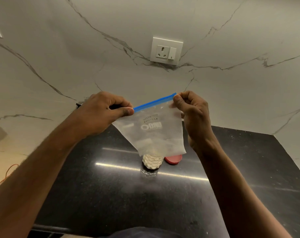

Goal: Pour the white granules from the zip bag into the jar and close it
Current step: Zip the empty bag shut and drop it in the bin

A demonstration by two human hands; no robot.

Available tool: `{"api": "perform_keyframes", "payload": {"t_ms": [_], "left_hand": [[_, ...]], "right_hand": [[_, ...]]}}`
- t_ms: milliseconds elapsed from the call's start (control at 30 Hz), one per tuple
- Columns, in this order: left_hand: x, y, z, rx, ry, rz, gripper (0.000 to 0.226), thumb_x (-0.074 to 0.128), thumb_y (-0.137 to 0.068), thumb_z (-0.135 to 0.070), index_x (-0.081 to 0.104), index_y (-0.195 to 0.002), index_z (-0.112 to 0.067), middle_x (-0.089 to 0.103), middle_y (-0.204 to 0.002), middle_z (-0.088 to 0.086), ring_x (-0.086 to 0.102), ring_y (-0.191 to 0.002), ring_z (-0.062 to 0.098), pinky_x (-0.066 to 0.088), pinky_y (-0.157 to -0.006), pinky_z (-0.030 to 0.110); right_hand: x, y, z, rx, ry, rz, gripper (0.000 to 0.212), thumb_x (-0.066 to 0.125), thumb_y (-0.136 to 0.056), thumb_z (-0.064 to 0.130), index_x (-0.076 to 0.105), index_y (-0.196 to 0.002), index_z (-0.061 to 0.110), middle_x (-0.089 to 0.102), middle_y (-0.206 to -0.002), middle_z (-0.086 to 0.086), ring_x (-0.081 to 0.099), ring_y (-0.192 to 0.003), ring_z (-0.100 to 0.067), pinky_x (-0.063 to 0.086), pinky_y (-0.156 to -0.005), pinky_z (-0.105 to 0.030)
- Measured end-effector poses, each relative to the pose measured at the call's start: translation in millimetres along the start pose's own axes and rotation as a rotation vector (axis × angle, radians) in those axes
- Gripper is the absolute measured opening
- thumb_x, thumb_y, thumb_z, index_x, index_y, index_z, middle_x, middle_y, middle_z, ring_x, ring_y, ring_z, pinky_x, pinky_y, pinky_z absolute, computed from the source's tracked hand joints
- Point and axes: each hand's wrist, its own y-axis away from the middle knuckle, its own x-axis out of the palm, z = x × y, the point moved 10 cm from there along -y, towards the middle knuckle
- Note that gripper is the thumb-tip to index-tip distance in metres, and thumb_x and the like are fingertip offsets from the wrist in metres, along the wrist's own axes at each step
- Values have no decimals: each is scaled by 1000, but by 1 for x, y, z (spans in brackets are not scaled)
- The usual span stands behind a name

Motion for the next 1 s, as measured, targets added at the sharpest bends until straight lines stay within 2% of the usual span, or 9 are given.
{"api": "perform_keyframes", "payload": {"t_ms": [200, 367, 433, 533, 667, 733, 800, 867, 1000], "left_hand": [[-10, 9, 5, -31, -7, -5, 17, 71, -91, -45, 81, -99, -34, 79, -86, -2, 71, -81, 24, 59, -78, 45], [-19, 14, 14, -72, 73, -69, 29, 68, -75, -58, 77, -95, -39, 78, -88, -2, 71, -85, 20, 61, -79, 41], [-9, 13, 23, -107, 306, -91, 44, 75, -74, -55, 69, -114, -37, 79, -98, -6, 76, -89, 11, 65, -78, 28], [43, 16, 44, -237, 732, 7, 73, 84, -73, -40, 55, -138, -24, 80, -116, 3, 78, -106, 20, 66, -84, 36], [93, 25, 62, -301, 790, 62, 46, 84, -78, -27, 74, -122, -19, 80, -116, 7, 77, -110, 28, 63, -91, 47], [96, 25, 71, -334, 860, -5, 39, 82, -80, -23, 76, -118, -20, 81, -115, 8, 77, -109, 28, 63, -93, 49], [97, 24, 75, -344, 891, -25, 40, 80, -81, -23, 73, -121, -20, 81, -116, 8, 77, -109, 27, 62, -94, 48], [100, 24, 77, -361, 920, 2, 42, 76, -87, -21, 67, -128, -22, 80, -118, 6, 77, -111, 27, 65, -88, 45], [102, 25, 80, -381, 1039, 87, 42, 66, -95, -26, 61, -137, -30, 78, -122, 5, 77, -110, 29, 66, -77, 40]], "right_hand": [[-1, -5, -7, 102, -162, 2, 17, 60, -102, 14, 69, -88, 12, 69, -78, -4, 68, -73, -20, 61, -74, -49], [-4, -9, -21, 132, -257, 2, 19, 59, -103, 17, 69, -87, 13, 73, -75, -1, 73, -72, -15, 61, -63, -38], [-2, -11, -32, 193, -357, 20, 18, 58, -104, 20, 69, -91, 12, 74, -76, 0, 76, -77, -16, 62, -64, -41], [0, -15, -49, 285, -476, 3, 20, 58, -103, 22, 69, -93, 9, 76, -80, -2, 78, -84, -21, 63, -66, -46], [3, -11, -74, 355, -489, 8, 34, 61, -103, 35, 69, -120, 7, 80, -108, -9, 76, -101, -25, 64, -73, -44], [10, -1, -83, 362, -355, 163, 51, 72, -94, 42, 60, -137, 15, 75, -124, -9, 73, -112, -26, 63, -83, -47], [20, 16, -96, 383, -234, 335, 61, 82, -87, 29, 54, -140, 23, 74, -127, -6, 73, -115, -26, 63, -87, -49], [25, 30, -106, 397, -179, 415, 56, 81, -88, 17, 55, -137, 23, 75, -125, -6, 74, -113, -29, 64, -85, -48], [18, 31, -108, 362, -147, 355, 38, 65, -99, 4, 61, -135, 16, 76, -123, -9, 74, -111, -34, 63, -88, -52]]}}
